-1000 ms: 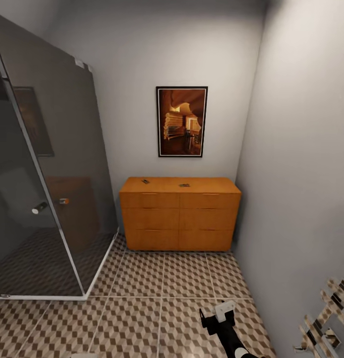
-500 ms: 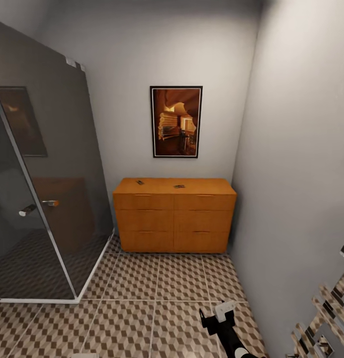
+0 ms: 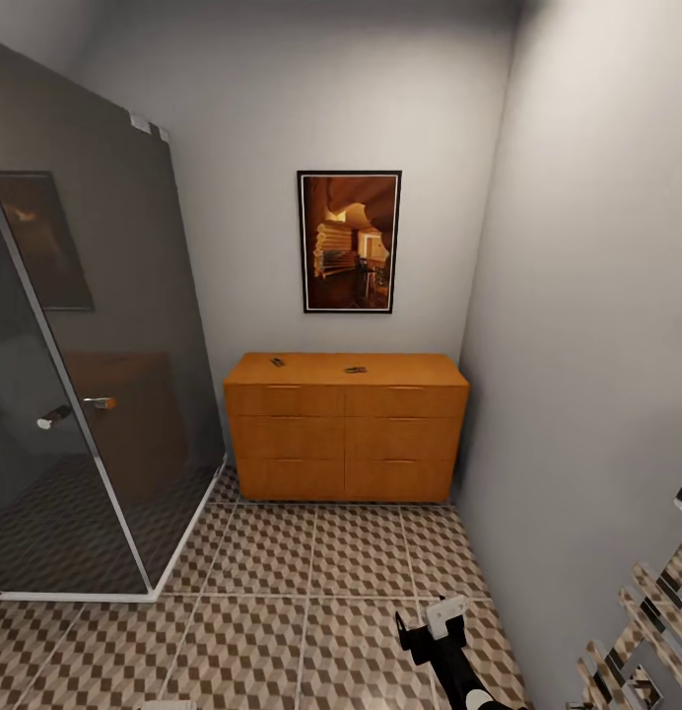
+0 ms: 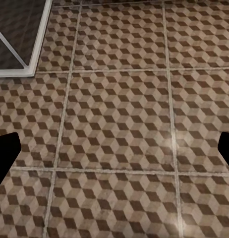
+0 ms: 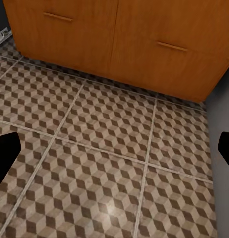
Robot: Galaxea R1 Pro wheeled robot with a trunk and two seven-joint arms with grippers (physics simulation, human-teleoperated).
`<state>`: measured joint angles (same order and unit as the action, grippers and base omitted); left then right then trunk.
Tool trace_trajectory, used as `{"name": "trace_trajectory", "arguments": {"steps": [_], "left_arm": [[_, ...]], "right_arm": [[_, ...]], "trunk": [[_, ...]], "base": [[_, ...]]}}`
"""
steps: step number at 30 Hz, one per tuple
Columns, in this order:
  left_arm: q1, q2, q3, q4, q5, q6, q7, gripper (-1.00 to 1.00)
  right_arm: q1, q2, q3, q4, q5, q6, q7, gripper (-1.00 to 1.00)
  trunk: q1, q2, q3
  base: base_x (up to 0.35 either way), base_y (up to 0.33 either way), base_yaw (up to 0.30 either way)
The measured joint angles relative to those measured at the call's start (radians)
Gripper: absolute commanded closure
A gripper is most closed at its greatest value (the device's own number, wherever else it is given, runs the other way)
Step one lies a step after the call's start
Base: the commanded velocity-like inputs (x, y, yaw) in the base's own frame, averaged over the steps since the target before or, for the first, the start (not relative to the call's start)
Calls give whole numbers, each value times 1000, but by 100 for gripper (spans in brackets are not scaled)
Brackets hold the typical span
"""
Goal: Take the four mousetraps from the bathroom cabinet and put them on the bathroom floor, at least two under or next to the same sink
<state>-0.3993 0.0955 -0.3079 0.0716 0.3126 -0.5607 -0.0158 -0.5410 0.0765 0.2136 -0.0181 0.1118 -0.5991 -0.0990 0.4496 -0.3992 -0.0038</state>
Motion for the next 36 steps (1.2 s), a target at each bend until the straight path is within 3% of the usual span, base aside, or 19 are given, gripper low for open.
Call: {"name": "trace_trajectory", "arguments": {"steps": [10,22,36], "left_arm": [[0,1,0,0,0,0,-2,-100],[0,2,0,0,0,0,-2,-100],[0,2,0,0,0,0,-2,-100]], "right_arm": [[0,0,0,0,0,2,-1,-100],[0,0,0,0,-1,71,6,-100],[0,0,0,0,-1,73,6,-100]], "trunk": [[0,0,0],[0,0,0],[0,0,0]], "base": [[0,0,0],[0,0,0],[0,0,0]]}}
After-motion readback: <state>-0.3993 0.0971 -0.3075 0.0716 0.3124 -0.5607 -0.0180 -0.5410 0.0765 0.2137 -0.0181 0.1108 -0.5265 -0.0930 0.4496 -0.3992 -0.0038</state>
